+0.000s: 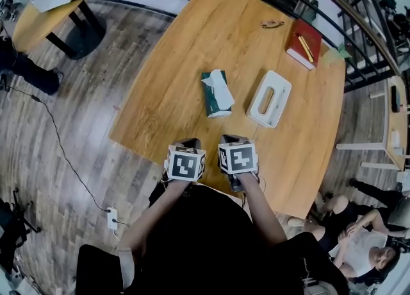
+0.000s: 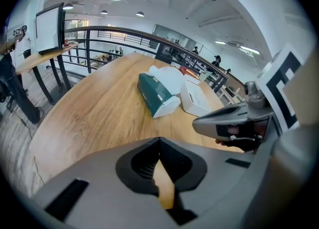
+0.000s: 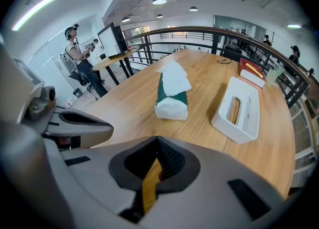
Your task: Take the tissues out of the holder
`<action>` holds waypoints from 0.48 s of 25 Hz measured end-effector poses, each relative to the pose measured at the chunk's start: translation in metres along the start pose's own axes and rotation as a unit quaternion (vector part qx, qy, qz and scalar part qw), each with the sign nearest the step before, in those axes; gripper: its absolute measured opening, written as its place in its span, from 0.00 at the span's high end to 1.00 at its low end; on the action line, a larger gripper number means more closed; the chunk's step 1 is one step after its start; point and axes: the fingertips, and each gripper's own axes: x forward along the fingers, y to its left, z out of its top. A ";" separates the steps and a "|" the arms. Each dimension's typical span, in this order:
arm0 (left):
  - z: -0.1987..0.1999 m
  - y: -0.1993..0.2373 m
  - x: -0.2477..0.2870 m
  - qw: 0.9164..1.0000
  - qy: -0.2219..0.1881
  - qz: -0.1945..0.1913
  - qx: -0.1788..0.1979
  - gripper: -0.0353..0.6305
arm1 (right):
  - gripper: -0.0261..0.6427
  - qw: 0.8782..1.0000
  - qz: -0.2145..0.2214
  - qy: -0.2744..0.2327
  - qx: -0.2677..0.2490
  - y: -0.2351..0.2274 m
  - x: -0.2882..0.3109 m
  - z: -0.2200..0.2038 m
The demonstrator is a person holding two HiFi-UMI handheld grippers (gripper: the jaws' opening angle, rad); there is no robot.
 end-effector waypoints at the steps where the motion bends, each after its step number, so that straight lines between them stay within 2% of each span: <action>1: -0.002 0.000 -0.001 1.000 0.000 0.002 -0.002 0.94 | 0.94 1.000 0.001 0.004 0.001 0.003 0.000 -0.004; 12: -0.009 -0.002 0.001 1.000 0.005 0.001 -0.011 0.94 | 0.94 1.000 0.012 -0.010 0.016 0.020 -0.003 -0.015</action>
